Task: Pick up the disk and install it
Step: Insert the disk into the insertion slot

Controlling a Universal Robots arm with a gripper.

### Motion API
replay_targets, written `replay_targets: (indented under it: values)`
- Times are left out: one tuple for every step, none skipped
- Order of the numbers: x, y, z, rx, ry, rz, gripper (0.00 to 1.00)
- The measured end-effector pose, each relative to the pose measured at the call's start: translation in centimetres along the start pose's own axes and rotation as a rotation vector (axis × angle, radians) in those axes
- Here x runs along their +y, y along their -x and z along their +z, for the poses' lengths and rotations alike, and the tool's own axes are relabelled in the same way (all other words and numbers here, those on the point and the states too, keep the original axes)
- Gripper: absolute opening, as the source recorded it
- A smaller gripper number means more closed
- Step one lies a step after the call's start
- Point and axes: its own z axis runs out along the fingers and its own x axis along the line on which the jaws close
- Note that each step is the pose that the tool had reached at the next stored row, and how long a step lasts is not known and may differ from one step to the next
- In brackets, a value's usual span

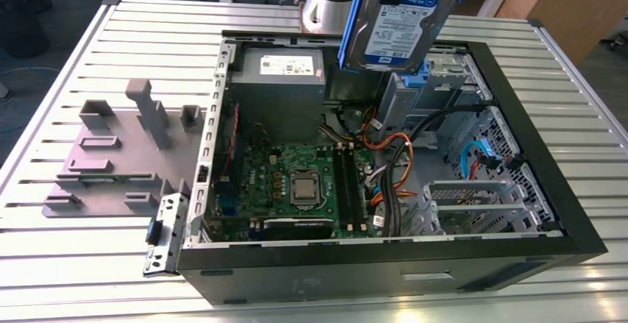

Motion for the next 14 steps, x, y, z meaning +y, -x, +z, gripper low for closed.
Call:
replay_targets:
  values:
    - [-0.01,-0.03,0.00,0.0000,0.0000,0.000,0.37]
    - [-0.01,-0.05,-0.01,0.0000,0.0000,0.000,0.37]
    - [-0.02,-0.08,-0.01,0.0000,0.0000,0.000,0.37]
    - [-0.02,-0.11,-0.01,0.0001,0.0000,0.000,0.37]
    - [-0.03,-0.14,-0.02,0.0000,0.0000,0.000,0.37]
    - [-0.04,-0.17,-0.02,0.0001,0.0000,0.000,0.37]
    - [-0.04,-0.20,-0.02,0.0000,0.0000,0.000,0.37]
    - [-0.05,-0.23,-0.02,-0.0001,0.0000,0.000,0.37]
    - [-0.06,-0.29,-0.03,0.0001,0.0000,0.000,0.37]
    - [-0.07,-0.32,-0.03,0.0000,0.0000,0.000,0.37]
    - [-0.08,-0.35,-0.03,0.0001,0.0000,0.000,0.37]
    - [-0.08,-0.39,-0.04,0.0000,0.0000,0.000,0.37]
    - [-0.09,-0.42,-0.04,0.0001,0.0000,0.000,0.37]
    - [-0.09,-0.45,-0.04,0.0000,0.0000,0.000,0.37]
